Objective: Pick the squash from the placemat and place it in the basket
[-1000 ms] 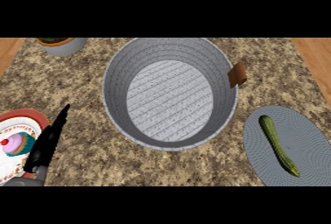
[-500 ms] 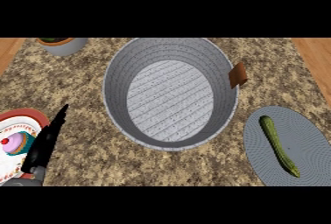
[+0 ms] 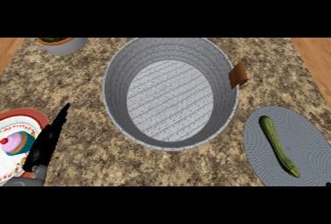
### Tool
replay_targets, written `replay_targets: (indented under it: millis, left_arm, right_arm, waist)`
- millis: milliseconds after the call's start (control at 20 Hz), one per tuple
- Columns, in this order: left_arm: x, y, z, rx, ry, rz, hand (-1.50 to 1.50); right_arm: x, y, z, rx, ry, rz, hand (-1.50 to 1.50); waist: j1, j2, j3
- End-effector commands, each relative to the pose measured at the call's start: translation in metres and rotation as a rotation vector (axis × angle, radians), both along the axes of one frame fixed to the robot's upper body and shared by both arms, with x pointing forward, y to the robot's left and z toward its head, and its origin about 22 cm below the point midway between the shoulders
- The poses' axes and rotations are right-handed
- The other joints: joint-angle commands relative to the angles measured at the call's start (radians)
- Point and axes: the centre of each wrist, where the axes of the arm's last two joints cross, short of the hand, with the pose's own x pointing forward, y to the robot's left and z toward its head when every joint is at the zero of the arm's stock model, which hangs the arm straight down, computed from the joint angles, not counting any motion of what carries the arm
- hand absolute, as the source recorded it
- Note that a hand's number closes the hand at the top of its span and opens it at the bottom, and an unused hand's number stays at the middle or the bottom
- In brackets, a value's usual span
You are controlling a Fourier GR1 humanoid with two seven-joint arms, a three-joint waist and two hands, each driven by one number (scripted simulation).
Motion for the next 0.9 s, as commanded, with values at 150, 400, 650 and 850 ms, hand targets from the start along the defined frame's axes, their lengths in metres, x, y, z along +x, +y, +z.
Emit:
replay_targets:
  millis: [150, 400, 650, 850]
  left_arm:
    - [0.001, -0.007, 0.000, 0.002, -0.007, -0.022, 0.00]
    - [0.006, -0.011, -0.009, -0.018, -0.005, -0.008, 0.00]
    - [0.006, -0.002, -0.007, -0.003, -0.001, 0.004, 0.00]
    - [0.000, -0.011, -0.007, -0.010, -0.009, -0.010, 0.00]
  right_arm:
    - [0.049, 0.016, -0.021, 0.097, -0.016, -0.027, -1.50]
    - [0.062, 0.020, -0.026, 0.096, -0.018, -0.034, -1.50]
    - [0.070, -0.001, -0.023, 0.080, -0.015, -0.062, -1.50]
    - [0.081, 0.003, -0.037, 0.086, 0.007, -0.089, -1.50]
  waist:
    - [0.022, 0.007, 0.031]
    - [0.015, 0.008, 0.031]
    - [0.009, 0.007, 0.030]
    - [0.018, 0.006, 0.032]
